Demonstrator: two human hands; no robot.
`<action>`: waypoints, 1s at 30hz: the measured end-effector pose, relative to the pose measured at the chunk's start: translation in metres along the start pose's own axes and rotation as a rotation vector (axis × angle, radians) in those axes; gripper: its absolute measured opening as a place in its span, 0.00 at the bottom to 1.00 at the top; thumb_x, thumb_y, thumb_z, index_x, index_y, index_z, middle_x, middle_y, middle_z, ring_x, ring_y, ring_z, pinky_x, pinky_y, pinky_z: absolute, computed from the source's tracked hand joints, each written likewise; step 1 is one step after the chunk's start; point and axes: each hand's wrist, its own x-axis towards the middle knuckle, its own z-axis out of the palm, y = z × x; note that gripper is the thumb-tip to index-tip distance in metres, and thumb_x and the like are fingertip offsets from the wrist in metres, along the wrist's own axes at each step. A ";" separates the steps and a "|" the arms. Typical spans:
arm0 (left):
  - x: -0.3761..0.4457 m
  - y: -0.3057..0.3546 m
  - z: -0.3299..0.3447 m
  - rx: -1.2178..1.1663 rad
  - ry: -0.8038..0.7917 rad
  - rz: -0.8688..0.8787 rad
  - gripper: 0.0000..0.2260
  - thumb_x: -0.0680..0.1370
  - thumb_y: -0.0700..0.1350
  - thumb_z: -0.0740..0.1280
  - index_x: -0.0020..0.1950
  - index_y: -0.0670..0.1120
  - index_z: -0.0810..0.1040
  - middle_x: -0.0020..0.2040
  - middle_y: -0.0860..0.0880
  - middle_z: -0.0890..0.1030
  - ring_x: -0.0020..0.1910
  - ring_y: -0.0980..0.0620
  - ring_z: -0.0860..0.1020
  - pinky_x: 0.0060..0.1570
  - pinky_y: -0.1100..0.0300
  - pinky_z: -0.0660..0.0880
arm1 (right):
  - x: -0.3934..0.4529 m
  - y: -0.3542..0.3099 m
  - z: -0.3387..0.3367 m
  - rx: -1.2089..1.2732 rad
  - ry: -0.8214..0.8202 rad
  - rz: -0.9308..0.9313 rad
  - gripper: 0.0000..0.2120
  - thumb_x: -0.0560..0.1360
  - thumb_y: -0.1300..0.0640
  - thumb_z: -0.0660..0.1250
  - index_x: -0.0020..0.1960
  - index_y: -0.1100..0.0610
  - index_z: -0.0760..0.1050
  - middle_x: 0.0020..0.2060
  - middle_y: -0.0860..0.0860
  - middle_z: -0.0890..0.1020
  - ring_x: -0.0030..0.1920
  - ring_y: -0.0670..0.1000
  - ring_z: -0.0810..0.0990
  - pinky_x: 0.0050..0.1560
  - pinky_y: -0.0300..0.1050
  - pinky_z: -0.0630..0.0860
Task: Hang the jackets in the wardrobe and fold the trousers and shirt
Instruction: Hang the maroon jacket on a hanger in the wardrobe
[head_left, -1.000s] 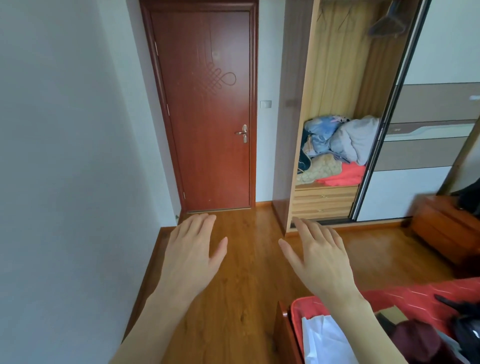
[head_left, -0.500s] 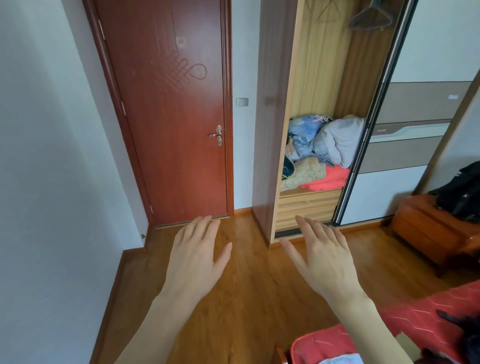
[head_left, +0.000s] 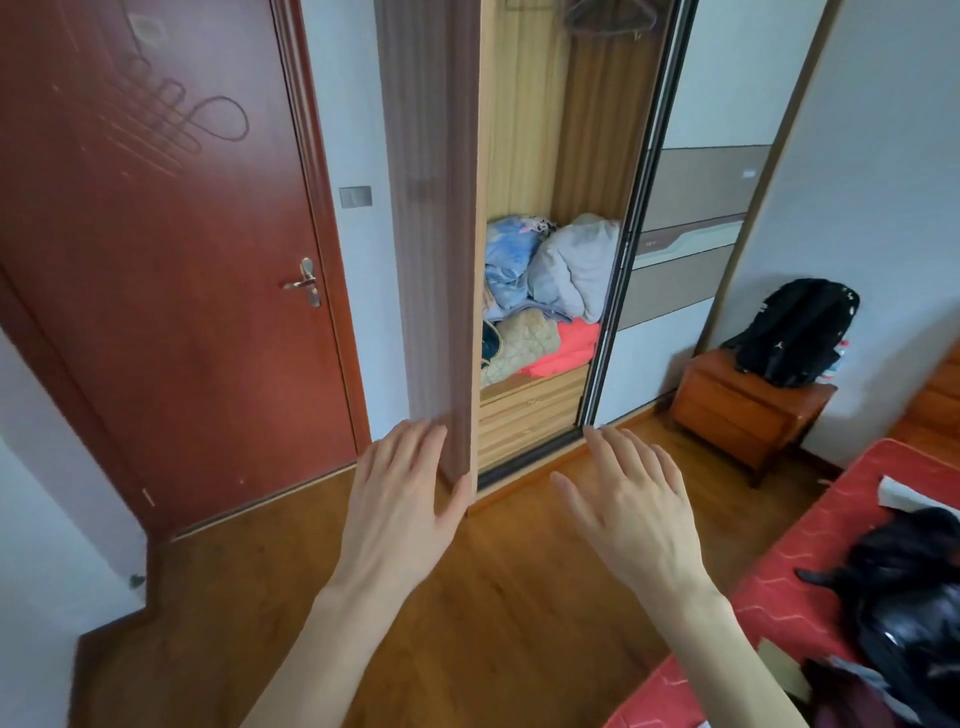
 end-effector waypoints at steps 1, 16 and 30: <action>0.010 -0.005 0.008 -0.008 -0.006 0.016 0.30 0.83 0.66 0.52 0.73 0.47 0.75 0.72 0.47 0.78 0.72 0.45 0.76 0.71 0.51 0.67 | 0.008 -0.001 0.004 -0.004 -0.002 0.020 0.40 0.81 0.28 0.40 0.82 0.49 0.63 0.79 0.49 0.70 0.80 0.53 0.65 0.83 0.55 0.56; 0.198 -0.020 0.142 -0.155 -0.156 0.240 0.28 0.83 0.63 0.60 0.78 0.48 0.71 0.76 0.47 0.74 0.76 0.46 0.71 0.73 0.47 0.71 | 0.157 0.039 0.088 -0.036 0.019 0.250 0.42 0.80 0.27 0.36 0.81 0.49 0.64 0.79 0.48 0.70 0.81 0.53 0.64 0.82 0.54 0.52; 0.387 0.027 0.244 -0.237 -0.133 0.510 0.25 0.83 0.58 0.61 0.75 0.45 0.72 0.75 0.45 0.73 0.77 0.43 0.68 0.75 0.43 0.67 | 0.283 0.104 0.139 -0.106 0.070 0.505 0.36 0.81 0.31 0.51 0.78 0.53 0.70 0.75 0.53 0.75 0.77 0.57 0.72 0.80 0.60 0.62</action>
